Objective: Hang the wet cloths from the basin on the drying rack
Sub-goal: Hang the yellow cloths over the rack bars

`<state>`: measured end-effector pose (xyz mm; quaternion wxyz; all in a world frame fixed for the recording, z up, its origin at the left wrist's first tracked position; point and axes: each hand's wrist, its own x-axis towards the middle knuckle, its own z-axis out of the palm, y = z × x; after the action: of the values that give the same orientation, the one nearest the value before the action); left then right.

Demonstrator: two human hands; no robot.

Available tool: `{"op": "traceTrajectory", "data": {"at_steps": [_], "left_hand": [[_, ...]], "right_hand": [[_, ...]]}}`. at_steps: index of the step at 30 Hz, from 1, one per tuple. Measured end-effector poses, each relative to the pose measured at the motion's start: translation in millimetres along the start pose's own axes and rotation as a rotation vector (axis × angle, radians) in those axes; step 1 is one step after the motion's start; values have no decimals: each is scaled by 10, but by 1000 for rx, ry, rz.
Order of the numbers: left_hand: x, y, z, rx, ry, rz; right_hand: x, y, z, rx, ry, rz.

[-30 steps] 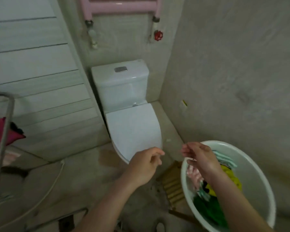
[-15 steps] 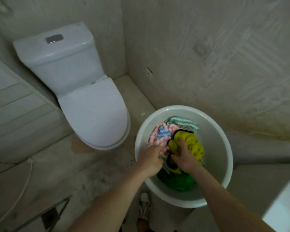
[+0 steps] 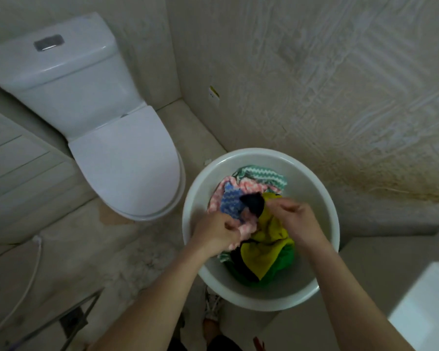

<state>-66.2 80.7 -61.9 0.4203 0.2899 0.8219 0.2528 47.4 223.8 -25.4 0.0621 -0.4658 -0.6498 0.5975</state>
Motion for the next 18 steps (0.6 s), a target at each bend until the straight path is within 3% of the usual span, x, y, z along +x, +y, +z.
{"op": "traceTrajectory", "data": {"at_steps": [5, 8, 10, 13, 15, 18], "left_hand": [[-53, 90, -150, -704, 232, -52], [-68, 174, -141, -789, 229, -84], [-89, 245, -120, -799, 99, -84], [-77, 340, -60, -740, -92, -29], [-59, 388, -6, -653, -72, 86], [-86, 402, -17, -634, 25, 51]], "right_hand": [[-28, -28, -113, 755, -39, 305], [-72, -61, -107, 939, -116, 381], [-130, -133, -128, 921, -224, 324], [-194, -254, -155, 704, -318, 200], [-190, -290, -178, 538, -321, 168], [-184, -391, -235, 365, -282, 98]]}}
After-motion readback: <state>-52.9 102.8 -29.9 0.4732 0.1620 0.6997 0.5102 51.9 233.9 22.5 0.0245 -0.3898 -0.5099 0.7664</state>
